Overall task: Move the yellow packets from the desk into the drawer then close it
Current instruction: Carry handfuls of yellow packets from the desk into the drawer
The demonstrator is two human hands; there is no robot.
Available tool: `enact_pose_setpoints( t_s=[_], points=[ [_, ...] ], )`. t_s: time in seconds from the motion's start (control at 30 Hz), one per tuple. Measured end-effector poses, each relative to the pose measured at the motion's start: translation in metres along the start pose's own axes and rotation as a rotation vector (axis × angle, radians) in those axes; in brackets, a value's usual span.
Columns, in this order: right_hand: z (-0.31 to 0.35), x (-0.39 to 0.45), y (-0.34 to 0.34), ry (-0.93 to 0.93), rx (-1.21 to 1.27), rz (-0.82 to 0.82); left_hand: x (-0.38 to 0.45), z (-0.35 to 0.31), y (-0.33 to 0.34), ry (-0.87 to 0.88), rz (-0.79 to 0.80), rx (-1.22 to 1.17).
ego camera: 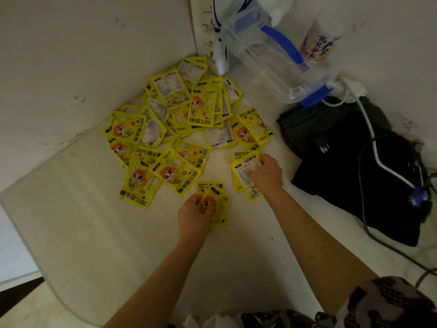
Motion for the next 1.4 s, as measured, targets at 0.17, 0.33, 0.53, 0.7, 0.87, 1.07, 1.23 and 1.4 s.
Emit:
enact_pose_setpoints(
  t_s=[0.17, 0.33, 0.53, 0.7, 0.87, 1.07, 1.23, 1.4],
  points=[
    [0.0, -0.009, 0.002, -0.119, 0.001, -0.002, 0.008, 0.017, -0.021, -0.033, -0.077, -0.071],
    [0.004, -0.016, -0.005, -0.156, 0.055, 0.108, 0.02, 0.031, -0.046, -0.114, -0.154, -0.237],
    [0.03, 0.015, -0.031, -0.198, 0.214, 0.098, 0.038, 0.018, -0.068, -0.159, -0.266, -0.517],
    [0.05, 0.06, -0.046, -0.088, 0.275, 0.026, 0.051, 0.01, -0.063, -0.301, -0.279, -0.698],
    [0.05, 0.079, -0.03, -0.122, -0.091, 0.033, 0.062, 0.009, -0.056, -0.253, -0.257, -0.475],
    [0.049, 0.079, -0.027, -0.124, -0.299, 0.006, 0.059, 0.005, -0.05, -0.328, -0.338, -0.398],
    [0.053, 0.075, -0.027, -0.144, -0.305, 0.013, 0.061, 0.0, -0.04, -0.355, -0.312, -0.419],
    [0.058, 0.069, -0.027, -0.167, -0.364, 0.034, 0.065, 0.001, -0.035, -0.422, -0.298, -0.534]
  ],
)
Point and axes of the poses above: each hand's wrist, its own x-axis towards the middle knuckle, its own y-axis out of the palm, z = x × y, the point moved 3 cm from there along x, towards the middle knuckle, and after that the axes turned 4 degrees about -z, right-handed, at the moved point
